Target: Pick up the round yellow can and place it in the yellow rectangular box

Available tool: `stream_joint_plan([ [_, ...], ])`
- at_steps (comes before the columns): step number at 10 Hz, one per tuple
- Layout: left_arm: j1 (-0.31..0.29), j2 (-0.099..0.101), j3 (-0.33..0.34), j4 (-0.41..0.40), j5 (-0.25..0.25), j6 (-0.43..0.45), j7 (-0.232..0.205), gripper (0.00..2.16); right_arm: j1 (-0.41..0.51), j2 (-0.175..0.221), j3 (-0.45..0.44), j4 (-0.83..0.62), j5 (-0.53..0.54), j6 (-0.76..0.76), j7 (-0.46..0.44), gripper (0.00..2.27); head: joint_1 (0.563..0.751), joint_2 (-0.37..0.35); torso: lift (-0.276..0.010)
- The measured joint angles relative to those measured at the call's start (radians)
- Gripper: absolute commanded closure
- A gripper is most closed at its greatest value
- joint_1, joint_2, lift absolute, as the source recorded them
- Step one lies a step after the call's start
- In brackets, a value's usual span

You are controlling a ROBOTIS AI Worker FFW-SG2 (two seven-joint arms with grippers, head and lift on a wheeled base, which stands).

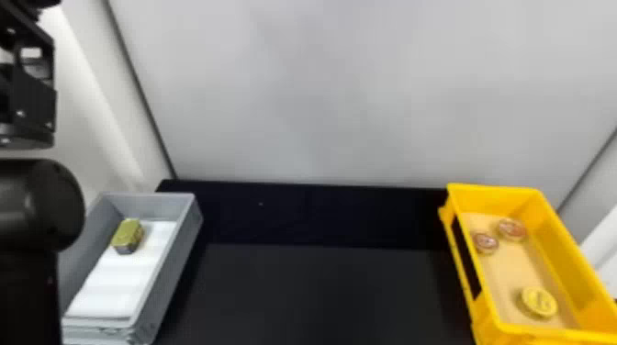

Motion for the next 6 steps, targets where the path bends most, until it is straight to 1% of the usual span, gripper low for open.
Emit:
stream_joint_plan([
  [2, 0.002, 0.001, 0.001, 0.000, 0.001, -0.002, 0.000, 0.14, -0.011, -0.005, 0.011, 0.001, 0.005, -0.046, -0.020, 0.09, 0.663, 0.054, -0.007],
  [6, 0.001, 0.003, -0.002, 0.000, -0.001, -0.002, 0.001, 0.14, -0.027, 0.001, 0.011, -0.003, -0.008, -0.047, -0.039, 0.09, 0.663, 0.054, -0.007],
])
